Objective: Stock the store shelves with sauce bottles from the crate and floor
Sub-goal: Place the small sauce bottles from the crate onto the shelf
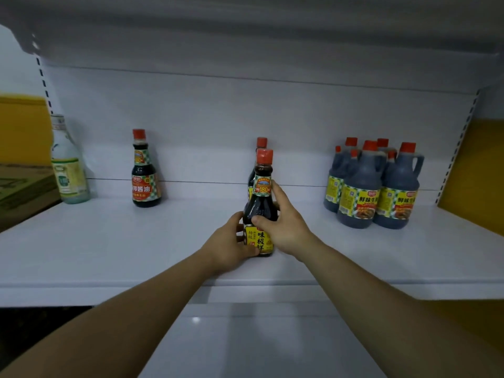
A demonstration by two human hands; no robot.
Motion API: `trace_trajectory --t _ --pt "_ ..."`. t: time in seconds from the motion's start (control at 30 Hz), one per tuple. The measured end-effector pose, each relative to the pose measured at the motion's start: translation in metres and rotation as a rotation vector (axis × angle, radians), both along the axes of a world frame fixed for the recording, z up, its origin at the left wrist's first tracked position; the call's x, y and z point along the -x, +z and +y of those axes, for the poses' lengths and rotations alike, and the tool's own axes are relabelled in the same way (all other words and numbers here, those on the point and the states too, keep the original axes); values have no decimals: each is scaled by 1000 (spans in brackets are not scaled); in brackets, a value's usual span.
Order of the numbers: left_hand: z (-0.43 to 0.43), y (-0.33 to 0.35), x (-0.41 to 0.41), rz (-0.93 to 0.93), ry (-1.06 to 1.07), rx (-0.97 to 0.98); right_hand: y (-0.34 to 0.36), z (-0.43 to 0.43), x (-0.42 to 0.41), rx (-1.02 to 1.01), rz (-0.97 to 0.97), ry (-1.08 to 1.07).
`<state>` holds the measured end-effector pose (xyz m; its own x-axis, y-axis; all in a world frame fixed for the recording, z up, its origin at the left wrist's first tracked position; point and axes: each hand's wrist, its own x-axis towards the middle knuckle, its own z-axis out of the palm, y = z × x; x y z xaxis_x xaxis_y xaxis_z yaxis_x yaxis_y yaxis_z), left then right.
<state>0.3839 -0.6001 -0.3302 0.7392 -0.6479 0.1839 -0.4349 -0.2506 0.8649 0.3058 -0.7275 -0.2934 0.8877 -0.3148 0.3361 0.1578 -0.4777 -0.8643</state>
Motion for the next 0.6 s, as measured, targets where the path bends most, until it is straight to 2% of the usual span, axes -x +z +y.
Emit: trace_trajectory --t 0.07,0.27,0.37,0.47,0.6 --pt "-5 1 -10 -66 26 -128 -2 -10 -9 2 16 -42" --pt "-16 2 -41 -349 59 -771 -4 -54 -34 14 26 -169" --pt "-30 0 -44 -325 51 -845 -5 -77 -50 12 30 -214" --pt "-36 -6 -43 -384 57 -914 -8 -96 -68 17 18 -239" --pt "-36 -9 -46 -421 72 -912 -10 -113 -91 19 0 -249"
